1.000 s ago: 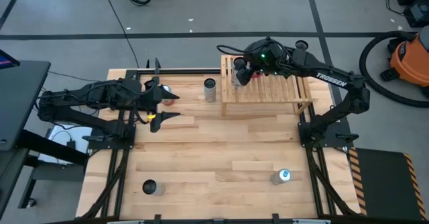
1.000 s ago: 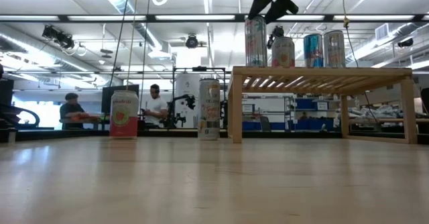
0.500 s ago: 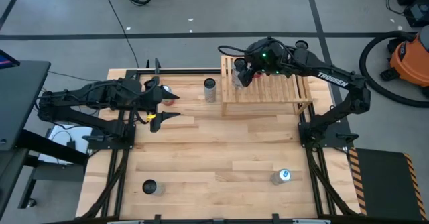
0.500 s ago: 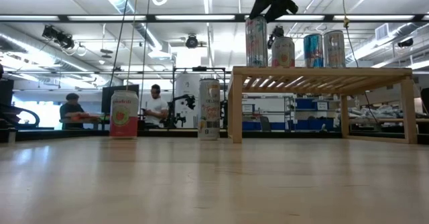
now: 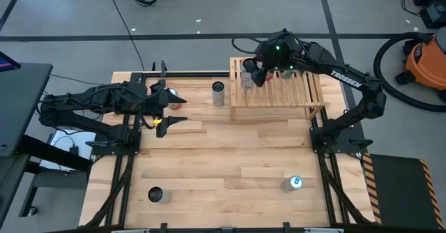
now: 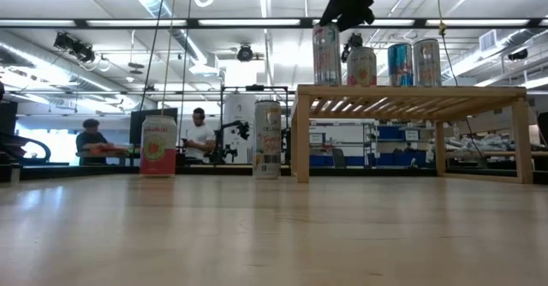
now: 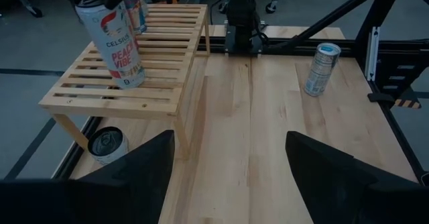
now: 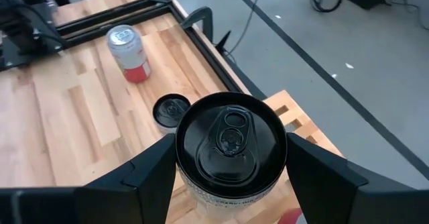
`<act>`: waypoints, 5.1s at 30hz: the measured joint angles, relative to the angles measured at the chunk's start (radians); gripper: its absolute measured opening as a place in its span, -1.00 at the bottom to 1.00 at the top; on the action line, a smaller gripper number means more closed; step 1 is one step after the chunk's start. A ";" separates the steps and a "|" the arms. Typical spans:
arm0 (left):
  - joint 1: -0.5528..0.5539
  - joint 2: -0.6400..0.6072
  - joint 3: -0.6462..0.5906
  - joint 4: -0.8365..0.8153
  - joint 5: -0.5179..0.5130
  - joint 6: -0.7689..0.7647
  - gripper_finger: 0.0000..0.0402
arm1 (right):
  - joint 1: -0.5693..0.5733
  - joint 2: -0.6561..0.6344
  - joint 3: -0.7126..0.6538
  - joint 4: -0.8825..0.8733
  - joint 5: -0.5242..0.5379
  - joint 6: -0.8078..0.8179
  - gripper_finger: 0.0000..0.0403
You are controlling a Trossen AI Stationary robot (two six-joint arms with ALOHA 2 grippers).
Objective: Place canned beverage on shelf
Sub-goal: Put the top white-pink soda can on the shelf, then put the top white-yellow soda can on the shelf aligned with the other white-yellow soda can
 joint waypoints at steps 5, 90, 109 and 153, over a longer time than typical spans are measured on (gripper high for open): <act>0.000 0.000 0.000 0.000 0.000 0.000 0.43 | -0.037 0.002 -0.002 0.019 -0.084 -0.079 0.28; 0.000 0.000 0.000 -0.007 0.000 -0.005 0.43 | -0.290 0.046 -0.002 0.089 -0.510 -0.414 0.35; 0.000 0.000 0.000 -0.007 0.000 -0.005 0.43 | -0.289 0.046 -0.002 0.096 -0.498 -0.418 0.35; 0.000 0.000 0.000 -0.007 0.000 -0.005 0.43 | -0.261 -0.015 0.096 0.136 -0.453 -0.349 0.58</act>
